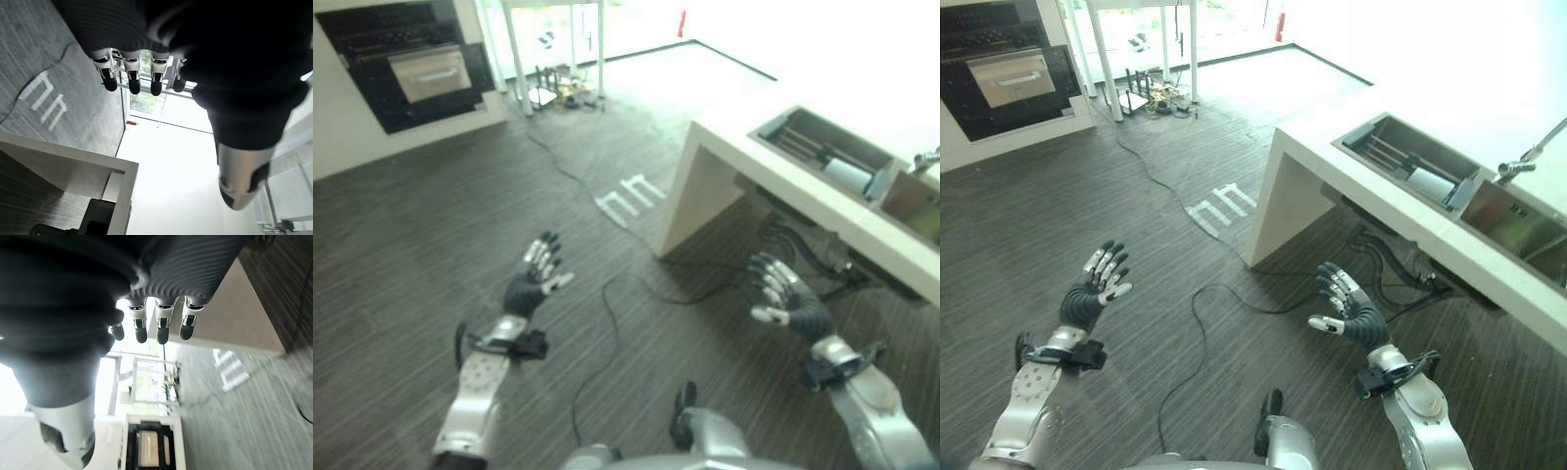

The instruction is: Place the dishes in the dishwasher.

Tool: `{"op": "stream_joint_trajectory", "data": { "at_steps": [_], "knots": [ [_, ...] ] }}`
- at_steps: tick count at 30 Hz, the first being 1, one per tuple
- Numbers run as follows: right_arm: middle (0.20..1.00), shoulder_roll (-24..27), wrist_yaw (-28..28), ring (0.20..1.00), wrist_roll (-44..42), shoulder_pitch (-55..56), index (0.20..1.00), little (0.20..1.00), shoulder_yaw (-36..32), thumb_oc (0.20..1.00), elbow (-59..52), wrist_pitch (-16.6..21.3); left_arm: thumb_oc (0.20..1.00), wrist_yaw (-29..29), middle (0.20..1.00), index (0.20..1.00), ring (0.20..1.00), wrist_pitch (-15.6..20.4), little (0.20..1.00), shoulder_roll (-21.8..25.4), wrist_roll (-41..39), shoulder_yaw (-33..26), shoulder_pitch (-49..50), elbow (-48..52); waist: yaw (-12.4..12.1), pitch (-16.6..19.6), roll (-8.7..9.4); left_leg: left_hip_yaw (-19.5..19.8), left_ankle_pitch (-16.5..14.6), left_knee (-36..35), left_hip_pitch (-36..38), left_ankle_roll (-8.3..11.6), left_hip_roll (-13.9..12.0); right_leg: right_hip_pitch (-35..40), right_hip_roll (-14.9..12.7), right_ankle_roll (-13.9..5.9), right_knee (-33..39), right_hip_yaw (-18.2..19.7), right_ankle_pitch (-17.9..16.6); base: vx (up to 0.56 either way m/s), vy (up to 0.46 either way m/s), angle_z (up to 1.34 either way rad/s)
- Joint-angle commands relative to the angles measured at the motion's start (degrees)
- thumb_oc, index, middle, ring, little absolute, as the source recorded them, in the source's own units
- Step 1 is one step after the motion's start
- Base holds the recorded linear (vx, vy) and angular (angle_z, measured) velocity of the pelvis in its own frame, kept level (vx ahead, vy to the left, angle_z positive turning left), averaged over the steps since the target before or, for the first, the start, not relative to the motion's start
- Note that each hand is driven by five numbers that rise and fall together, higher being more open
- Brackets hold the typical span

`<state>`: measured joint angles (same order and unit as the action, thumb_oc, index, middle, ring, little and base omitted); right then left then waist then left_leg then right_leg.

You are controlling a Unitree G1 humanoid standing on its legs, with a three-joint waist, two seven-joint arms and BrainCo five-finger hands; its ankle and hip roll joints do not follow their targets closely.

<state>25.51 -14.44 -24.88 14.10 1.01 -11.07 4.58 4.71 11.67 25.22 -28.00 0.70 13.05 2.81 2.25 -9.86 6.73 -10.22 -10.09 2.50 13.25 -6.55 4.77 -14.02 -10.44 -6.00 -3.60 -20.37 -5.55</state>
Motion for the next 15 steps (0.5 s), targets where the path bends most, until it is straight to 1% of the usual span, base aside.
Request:
{"op": "stream_joint_trajectory", "data": {
  "at_steps": [1, 3, 4, 7, 8, 10, 11, 12, 15],
  "knots": [
    [1.000, 1.39, 1.78, 1.000, -2.58, -3.74, 1.000, 1.000, -2.04, 1.000, -3.35, 4.32, 1.000, -0.23, 1.000, 1.000, 1.000, 4.11, 1.000, 0.57, 2.35, 0.26, -2.32, 6.42, -0.01, -0.83, -2.14, 3.39, 4.92, -7.50, 1.20, 6.34, -4.58, 7.49, -1.74, -4.98, 2.73, 0.13, -10.36, 0.24, -0.202, -0.04],
    [1.000, 1.53, 2.89, 1.000, -2.48, -4.11, 1.000, 1.000, -2.22, 1.000, -3.46, 5.03, 1.000, -1.02, 1.000, 1.000, 1.000, 4.66, 1.000, 0.71, 2.13, 0.96, -2.56, 7.08, 0.43, 0.36, -2.31, 3.27, 3.88, -7.50, 2.05, 6.34, -4.53, 9.47, -1.02, -4.72, 5.59, 0.54, -9.58, 0.26, -0.242, -0.28],
    [1.000, 1.72, 3.57, 1.000, -2.47, -4.46, 1.000, 1.000, -2.51, 1.000, -3.73, 4.97, 1.000, -1.26, 1.000, 1.000, 1.000, 4.34, 1.000, 0.72, 1.97, 1.00, -2.77, 7.59, 0.76, 1.10, -2.50, 3.03, 3.51, -7.50, 2.68, 6.44, -4.75, 10.46, -0.38, -4.60, 6.77, 1.07, -9.12, 0.24, -0.231, -0.32],
    [1.000, 2.50, 4.97, 1.000, -2.36, -6.33, 1.000, 1.000, -3.36, 1.000, -4.84, 5.13, 1.000, -2.12, 1.000, 1.000, 1.000, 4.04, 1.000, 0.46, 1.62, 1.34, -3.88, 7.91, 1.83, 2.93, -3.38, 1.47, 2.87, -7.50, 4.41, 7.23, -5.85, 11.91, 1.20, -3.83, 7.84, 1.94, -7.25, 0.23, -0.260, -0.13],
    [1.000, 2.65, 5.32, 1.000, -2.35, -6.71, 1.000, 1.000, -3.70, 1.000, -5.29, 5.68, 1.000, -2.22, 1.000, 1.000, 1.000, 4.14, 1.000, 0.40, 1.95, 1.46, -4.24, 8.03, 2.18, 3.30, -3.66, 0.95, 2.83, -7.50, 4.65, 7.43, -6.14, 12.15, 1.64, -3.53, 7.93, 2.28, -6.89, 0.20, -0.271, -0.25],
    [1.000, 3.02, 6.74, 1.000, -2.88, -7.30, 1.000, 1.000, -4.91, 1.000, -6.62, 8.10, 1.000, -2.69, 1.000, 1.000, 1.000, 5.20, 1.000, 0.45, 4.22, 1.76, -4.97, 8.39, 2.90, 3.78, -4.39, -0.05, 3.16, -7.50, 5.05, 7.91, -6.82, 12.44, 2.66, -2.74, 8.05, 3.10, -6.13, 0.17, -0.254, -0.50],
    [1.000, 3.03, 7.19, 1.000, -3.32, -7.46, 1.000, 1.000, -5.59, 1.000, -7.38, 8.77, 1.000, -3.10, 1.000, 1.000, 1.000, 6.02, 1.000, 0.67, 5.18, 2.03, -5.32, 8.59, 3.39, 4.01, -4.96, -0.37, 4.51, -7.50, 5.20, 8.33, -7.32, 12.56, 3.51, -2.23, 8.16, 3.68, -5.65, 0.20, -0.298, -0.45],
    [1.000, 2.90, 8.01, 1.000, -3.57, -7.41, 1.000, 1.000, -6.48, 1.000, -8.19, 10.05, 1.000, -3.31, 1.000, 1.000, 1.000, 6.97, 1.000, 0.74, 5.73, 2.16, -5.76, 8.55, 3.95, 4.30, -5.69, -0.72, 6.55, -7.04, 5.29, 9.03, -8.07, 12.67, 4.61, -1.52, 8.29, 4.38, -5.04, 0.18, -0.284, -0.16],
    [1.000, 3.07, 8.15, 1.000, -4.18, -6.27, 1.000, 1.000, -8.50, 1.000, -9.46, 11.59, 1.000, -4.13, 1.000, 1.000, 1.000, 8.78, 1.000, 1.18, 6.42, 1.32, -6.11, 9.48, 4.85, 4.67, -6.82, -0.93, 10.90, -2.27, 3.39, 11.06, -9.99, 13.18, 6.84, 0.07, 8.54, 5.40, -3.62, 0.13, -0.296, -0.22]
  ]
}}
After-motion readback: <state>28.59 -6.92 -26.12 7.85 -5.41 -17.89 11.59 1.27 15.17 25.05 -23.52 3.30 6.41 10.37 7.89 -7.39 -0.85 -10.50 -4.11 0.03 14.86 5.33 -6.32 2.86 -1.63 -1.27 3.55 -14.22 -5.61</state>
